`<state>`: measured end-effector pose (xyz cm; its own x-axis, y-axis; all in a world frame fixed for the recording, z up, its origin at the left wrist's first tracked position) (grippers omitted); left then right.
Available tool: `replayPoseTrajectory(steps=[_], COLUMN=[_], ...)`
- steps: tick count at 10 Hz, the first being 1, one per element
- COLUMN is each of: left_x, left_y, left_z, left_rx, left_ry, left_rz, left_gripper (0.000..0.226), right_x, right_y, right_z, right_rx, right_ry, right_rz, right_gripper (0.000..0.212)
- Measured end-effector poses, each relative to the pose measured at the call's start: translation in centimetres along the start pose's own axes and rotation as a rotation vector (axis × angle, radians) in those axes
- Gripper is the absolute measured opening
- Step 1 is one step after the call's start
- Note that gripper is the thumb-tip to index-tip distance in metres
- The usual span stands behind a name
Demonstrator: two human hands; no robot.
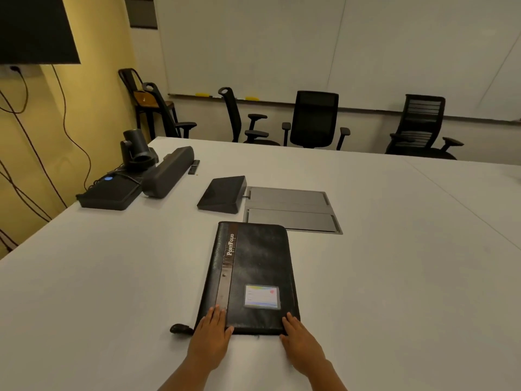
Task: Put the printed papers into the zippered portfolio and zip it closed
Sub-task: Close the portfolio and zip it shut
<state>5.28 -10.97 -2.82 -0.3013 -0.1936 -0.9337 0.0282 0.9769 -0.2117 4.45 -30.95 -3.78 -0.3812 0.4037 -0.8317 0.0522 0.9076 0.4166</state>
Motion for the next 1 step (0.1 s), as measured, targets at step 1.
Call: replayPoseTrajectory(steps=[1], left_x=[-1.53], left_y=[-1.24], left_z=[-0.92], left_rx=[-0.014], left_ry=[-0.030], left_rz=[0.014], left_gripper=[0.059], right_x=[-1.42], right_y=[-0.24], right_z=[-1.28], right_rx=[0.001], right_ry=[-0.018], right_rz=[0.077], right_gripper=[0.048])
Point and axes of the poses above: each hand's wrist, its own z-axis towards the middle knuckle, its own x-axis out of the palm, y = z × x, the point moved 10 cm from there along z, towards the middle knuckle, and after that the axes turned 3 degrees about z, right-handed, at the moved point
